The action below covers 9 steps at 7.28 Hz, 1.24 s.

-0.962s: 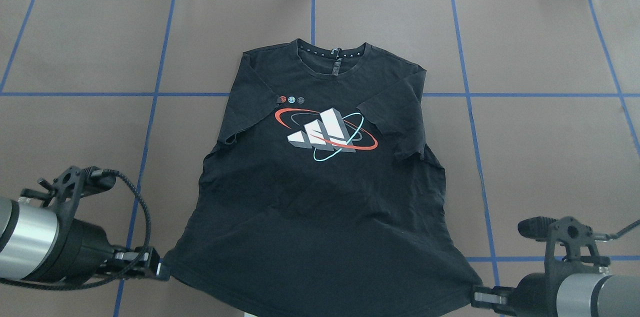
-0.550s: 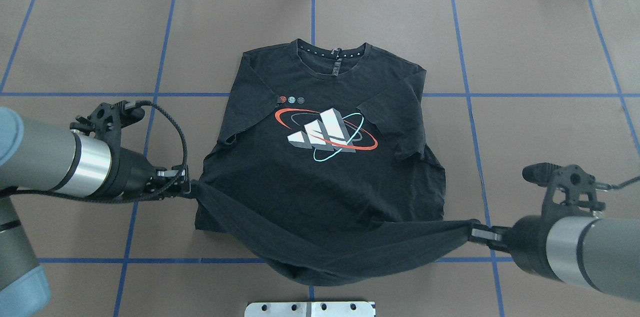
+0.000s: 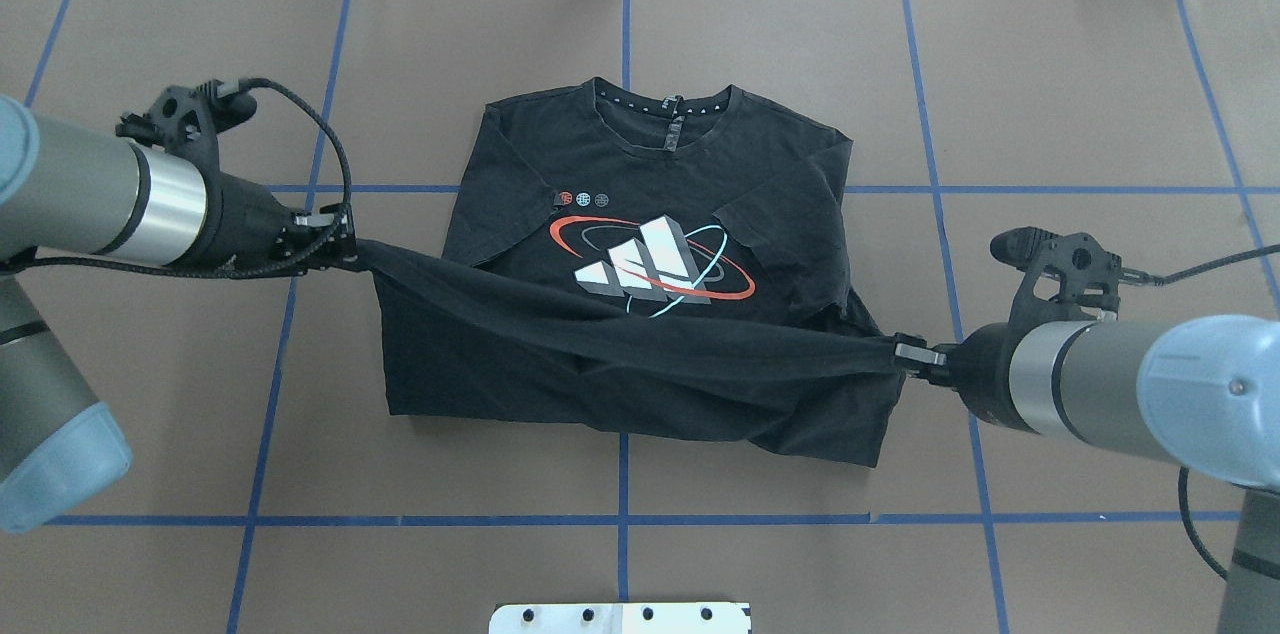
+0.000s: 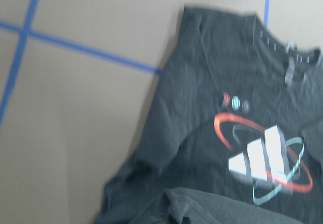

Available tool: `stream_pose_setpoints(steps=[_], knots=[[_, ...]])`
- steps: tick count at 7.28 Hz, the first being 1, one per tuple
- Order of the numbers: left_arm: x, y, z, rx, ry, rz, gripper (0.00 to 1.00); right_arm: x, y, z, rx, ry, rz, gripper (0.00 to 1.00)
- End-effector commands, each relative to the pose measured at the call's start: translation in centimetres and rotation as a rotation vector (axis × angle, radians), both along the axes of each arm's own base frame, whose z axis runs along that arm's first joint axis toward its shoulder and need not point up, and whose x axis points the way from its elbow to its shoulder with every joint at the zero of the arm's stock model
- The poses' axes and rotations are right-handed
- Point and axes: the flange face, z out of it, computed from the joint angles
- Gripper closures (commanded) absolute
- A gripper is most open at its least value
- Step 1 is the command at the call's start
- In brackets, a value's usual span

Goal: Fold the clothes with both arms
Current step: 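Lay the hem over the collar with both grippers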

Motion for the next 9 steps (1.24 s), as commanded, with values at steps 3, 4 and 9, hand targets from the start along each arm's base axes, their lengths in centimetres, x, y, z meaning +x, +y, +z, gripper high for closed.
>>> stream_pose_setpoints(steps=[3, 4, 9], knots=[[6.4, -9.7, -3.4, 0.016, -0.098, -0.077, 1.00, -0.6, -9.4, -1.0, -0.005, -0.005, 0.071, 1.00], [6.2, -11.2, -2.3, 0.024, -0.128, -0.075, 1.00, -0.2, -12.8, -1.2, 0.002, 0.021, 0.058, 1.00], [11.7, -19.5, 1.4, 0.065, -0.331, -0.020, 1.00, -5.3, -23.9, 0.8, -0.049, 0.146, 0.069, 1.00]])
